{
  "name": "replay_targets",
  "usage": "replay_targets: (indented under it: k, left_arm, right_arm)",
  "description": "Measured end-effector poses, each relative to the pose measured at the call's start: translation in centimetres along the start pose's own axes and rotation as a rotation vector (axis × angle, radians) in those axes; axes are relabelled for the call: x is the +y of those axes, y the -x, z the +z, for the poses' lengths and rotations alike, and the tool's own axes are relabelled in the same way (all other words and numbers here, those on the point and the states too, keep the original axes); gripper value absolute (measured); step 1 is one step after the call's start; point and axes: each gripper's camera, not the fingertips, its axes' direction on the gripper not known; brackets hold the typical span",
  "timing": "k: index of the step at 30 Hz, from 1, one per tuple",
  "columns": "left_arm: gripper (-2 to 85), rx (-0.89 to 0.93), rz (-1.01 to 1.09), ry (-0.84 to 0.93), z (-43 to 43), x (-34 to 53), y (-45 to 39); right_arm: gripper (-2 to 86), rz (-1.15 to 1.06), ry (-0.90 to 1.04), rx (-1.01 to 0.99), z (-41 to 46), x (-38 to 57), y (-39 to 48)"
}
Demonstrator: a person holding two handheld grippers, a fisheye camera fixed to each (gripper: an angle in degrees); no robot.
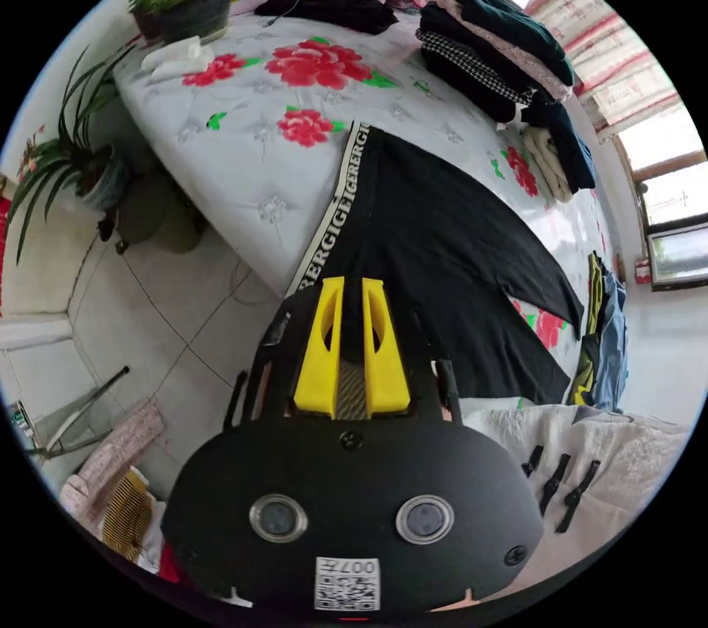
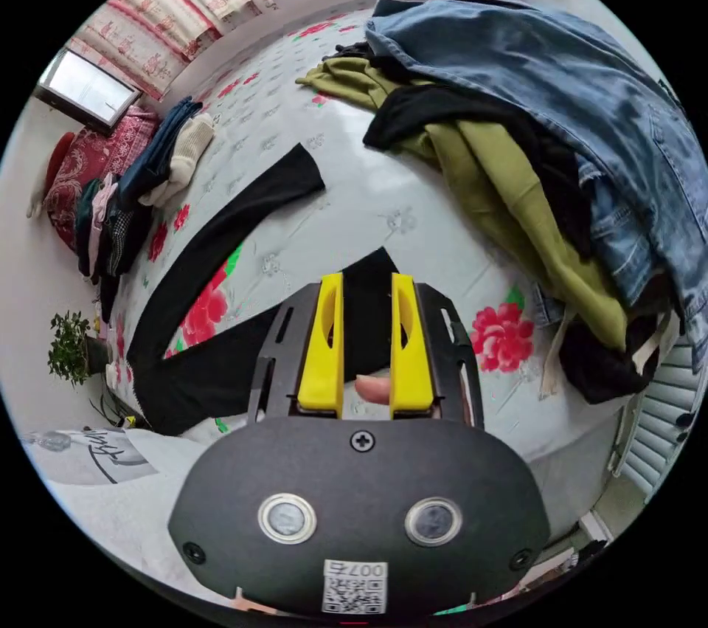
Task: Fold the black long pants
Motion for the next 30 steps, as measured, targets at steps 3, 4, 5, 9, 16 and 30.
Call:
replay_targets:
  k: [3,4,5,9,16,30]
  left_arm:
    - [8.3,0.081,-0.173,0.025,0.5,4.4,4.0]
    - [9.2,0.136,-0.244,0.037,1.1,5.2,5.4]
    - [9.5,0.161,-0.272,0.037,1.4,5.4,6.0]
    - [7.6,0.100,-0.238,0.077,3.0,3.2,6.3]
    - [-0.2,0.218,-0.097,0.001,-3.4,0.3,6.7]
    - [-0.7,0.599,-0.085,-0.206,-10.4,-11.0,9.3]
  right_arm:
    - [7.4,0.120,0.026,0.043,0.3,3.9,-2.9]
    - [7.6,0.142,0.039,0.034,0.6,4.4,-3.3]
    - [7.6,0.170,0.066,0.000,1.3,5.1,-3.8]
    - [5.8,0.129,0.030,0.060,2.4,5.1,-2.4]
    - [0.4,0.040,-0.022,0.018,0.4,3.5,-1.9]
    - [-0.2,0.310,-0.297,-0.594,-5.6,-1.4,-2.9]
